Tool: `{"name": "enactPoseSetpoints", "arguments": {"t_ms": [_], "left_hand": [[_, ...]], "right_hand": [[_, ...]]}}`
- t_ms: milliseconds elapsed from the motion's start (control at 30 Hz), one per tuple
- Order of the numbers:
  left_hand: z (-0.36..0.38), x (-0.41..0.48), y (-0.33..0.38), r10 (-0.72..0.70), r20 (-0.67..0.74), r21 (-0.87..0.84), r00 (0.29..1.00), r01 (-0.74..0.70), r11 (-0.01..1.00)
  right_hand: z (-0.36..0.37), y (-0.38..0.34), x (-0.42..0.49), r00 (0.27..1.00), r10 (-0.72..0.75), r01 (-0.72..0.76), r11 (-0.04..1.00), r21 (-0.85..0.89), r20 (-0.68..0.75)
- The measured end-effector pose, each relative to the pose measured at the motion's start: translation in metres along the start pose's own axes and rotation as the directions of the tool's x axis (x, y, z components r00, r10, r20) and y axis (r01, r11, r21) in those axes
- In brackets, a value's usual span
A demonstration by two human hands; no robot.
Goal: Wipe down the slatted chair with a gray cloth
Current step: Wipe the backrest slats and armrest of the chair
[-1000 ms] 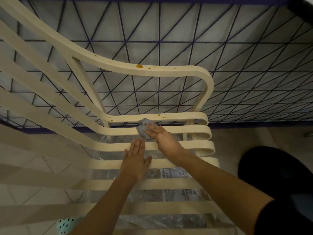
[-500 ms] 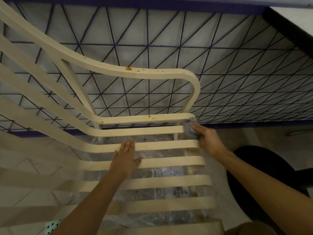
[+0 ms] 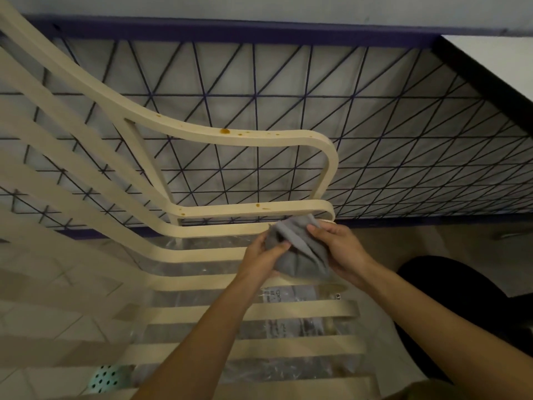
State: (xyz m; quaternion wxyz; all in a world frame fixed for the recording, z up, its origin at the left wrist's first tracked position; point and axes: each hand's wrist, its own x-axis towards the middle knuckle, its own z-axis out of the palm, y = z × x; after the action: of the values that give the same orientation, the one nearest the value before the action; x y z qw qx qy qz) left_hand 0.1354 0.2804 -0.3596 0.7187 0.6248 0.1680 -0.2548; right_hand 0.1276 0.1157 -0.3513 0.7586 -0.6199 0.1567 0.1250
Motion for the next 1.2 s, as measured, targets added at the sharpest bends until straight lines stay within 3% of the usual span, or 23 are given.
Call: {"name": "enactPoseSetpoints", "arguments": {"t_ms": [100,167,267,367,433,600,733,800,833,933,1033,1100,1200], "left_hand": [[-0.003,-0.003,0.004,-0.052,-0.088,-0.225,0.995,0.031,0.974],[-0.009,-0.003,0.003,0.011,-0.139,-0.161,0.99,-0.033,0.986],[-0.014,-0.002,0.003,0.164,-0.157,0.038,0.974,-0.16,0.986],[-0.011,0.002,0.002,0.211,-0.193,0.202,0.958,-0.172,0.964],[-0.008,0.005,0.0,0.231,-0.215,0.233,0.949,-0.18,0.956],[-0.014,0.013,-0.003,0.229,-0.273,0.155,0.934,-0.193,0.969],[-0.02,0.01,-0.009,0.367,-0.391,0.276,0.844,-0.273,0.922],[-0.018,0.007,-0.014,0.431,-0.317,0.337,0.845,-0.325,0.884],[-0.013,0.005,-0.014,0.391,-0.235,0.284,0.89,-0.322,0.903],[0.003,0.001,-0.005,0.088,-0.007,-0.076,0.996,-0.089,0.993],[0.002,0.008,-0.004,-0.006,-0.012,-0.207,1.0,0.004,0.978],[-0.001,0.014,-0.008,0.002,-0.074,-0.192,0.997,-0.016,0.981],[0.003,0.023,-0.006,-0.052,-0.032,-0.248,0.998,0.042,0.968]], "right_hand": [[0.003,0.0,-0.002,0.986,0.166,-0.154,0.938,0.312,-0.012],[0.002,0.0,-0.004,0.964,0.267,-0.233,0.876,0.421,-0.022],[0.003,0.005,-0.014,0.933,0.347,-0.361,0.894,0.265,0.099],[0.007,0.013,-0.024,0.907,0.33,-0.368,0.923,0.114,0.26],[0.012,0.014,-0.026,0.906,0.304,-0.341,0.936,0.086,0.295],[0.012,0.012,-0.013,0.967,0.252,-0.254,0.95,0.184,0.037],[0.003,0.008,-0.002,0.971,0.223,-0.183,0.927,0.327,-0.089],[0.004,0.006,0.001,0.976,0.139,-0.106,0.975,0.194,-0.165],[0.007,0.006,0.001,0.983,0.083,-0.068,0.993,0.092,-0.166],[0.02,0.006,-0.004,0.998,-0.014,0.02,0.995,-0.102,0.059],[0.024,0.007,-0.006,0.985,-0.076,0.105,0.977,-0.186,0.153],[0.015,0.01,0.0,0.963,-0.241,0.269,0.875,-0.403,0.12],[0.004,0.021,0.012,0.905,-0.337,0.415,0.575,-0.705,0.258]]}}
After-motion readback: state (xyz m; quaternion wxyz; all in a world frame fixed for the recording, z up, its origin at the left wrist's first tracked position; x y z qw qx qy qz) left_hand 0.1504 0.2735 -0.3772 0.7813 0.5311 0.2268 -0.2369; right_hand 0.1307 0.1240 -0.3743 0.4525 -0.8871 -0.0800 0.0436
